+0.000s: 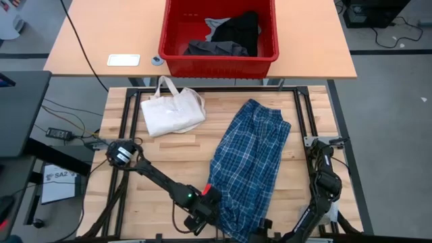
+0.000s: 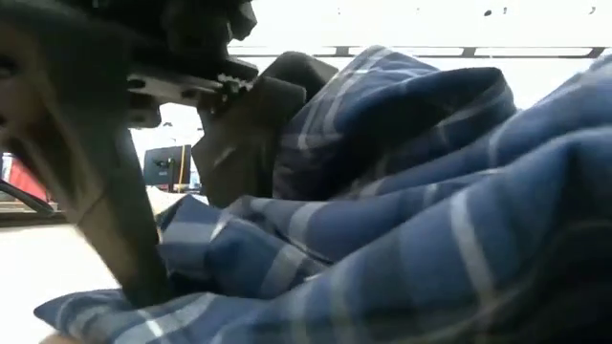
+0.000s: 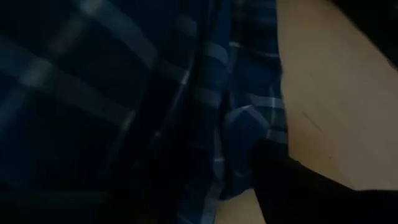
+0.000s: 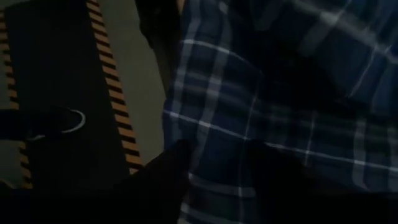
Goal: Fold laundry
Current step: Fold the blue pants
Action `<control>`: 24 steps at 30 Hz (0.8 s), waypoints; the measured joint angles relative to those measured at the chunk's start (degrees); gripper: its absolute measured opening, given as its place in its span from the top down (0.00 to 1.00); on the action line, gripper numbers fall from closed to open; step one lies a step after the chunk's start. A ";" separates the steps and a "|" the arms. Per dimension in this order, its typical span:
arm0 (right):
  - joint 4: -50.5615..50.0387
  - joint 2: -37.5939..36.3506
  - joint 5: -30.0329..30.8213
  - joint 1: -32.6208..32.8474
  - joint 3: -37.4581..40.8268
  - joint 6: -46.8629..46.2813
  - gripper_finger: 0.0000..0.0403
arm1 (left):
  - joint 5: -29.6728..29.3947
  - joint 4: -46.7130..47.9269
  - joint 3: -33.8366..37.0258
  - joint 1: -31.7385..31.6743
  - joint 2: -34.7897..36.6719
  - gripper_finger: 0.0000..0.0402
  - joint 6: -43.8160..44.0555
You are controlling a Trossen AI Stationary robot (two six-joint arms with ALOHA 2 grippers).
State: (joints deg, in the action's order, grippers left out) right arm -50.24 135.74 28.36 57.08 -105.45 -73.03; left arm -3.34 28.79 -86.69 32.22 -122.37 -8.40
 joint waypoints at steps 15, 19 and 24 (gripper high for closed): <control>-0.84 -0.04 -4.25 -1.75 -6.94 -2.17 0.97 | 3.16 3.78 0.26 -0.42 4.59 0.98 -0.68; -3.88 -0.04 -2.36 -1.79 -12.12 -2.01 0.98 | 6.38 7.92 0.05 -0.63 9.82 0.99 -0.68; -10.33 -0.04 -0.49 -2.03 -18.05 -5.48 0.99 | 6.69 8.60 0.09 -1.39 15.63 0.99 -0.78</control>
State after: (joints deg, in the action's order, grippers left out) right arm -60.57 135.70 27.88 55.05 -123.49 -78.52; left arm 3.35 37.39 -86.60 30.83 -106.74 -9.18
